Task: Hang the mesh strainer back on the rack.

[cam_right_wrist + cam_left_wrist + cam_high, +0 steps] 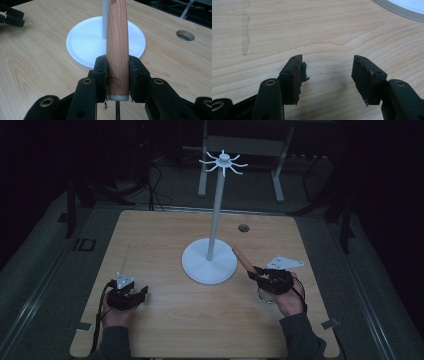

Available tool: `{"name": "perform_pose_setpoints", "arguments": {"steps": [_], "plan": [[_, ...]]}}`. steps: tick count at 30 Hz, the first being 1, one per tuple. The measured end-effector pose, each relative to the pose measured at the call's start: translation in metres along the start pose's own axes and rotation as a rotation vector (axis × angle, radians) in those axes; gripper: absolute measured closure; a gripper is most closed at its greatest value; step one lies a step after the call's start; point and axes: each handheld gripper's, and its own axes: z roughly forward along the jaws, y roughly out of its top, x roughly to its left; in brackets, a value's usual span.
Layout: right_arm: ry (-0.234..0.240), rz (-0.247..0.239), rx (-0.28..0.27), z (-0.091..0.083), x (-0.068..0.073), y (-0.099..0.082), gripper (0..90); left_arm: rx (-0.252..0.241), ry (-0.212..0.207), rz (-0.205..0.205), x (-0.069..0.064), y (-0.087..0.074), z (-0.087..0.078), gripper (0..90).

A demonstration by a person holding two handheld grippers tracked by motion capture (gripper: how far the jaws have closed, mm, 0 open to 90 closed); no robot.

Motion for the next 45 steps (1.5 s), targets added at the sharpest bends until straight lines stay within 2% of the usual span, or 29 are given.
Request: {"name": "perform_pose_setpoints", "arguments": {"steps": [45], "plan": [[-0.045,0.008,-0.138,-0.016,-0.006,0.039,70.9,-0.007,-0.001,-0.007,0.000,0.000,-0.001,42.7]]}}
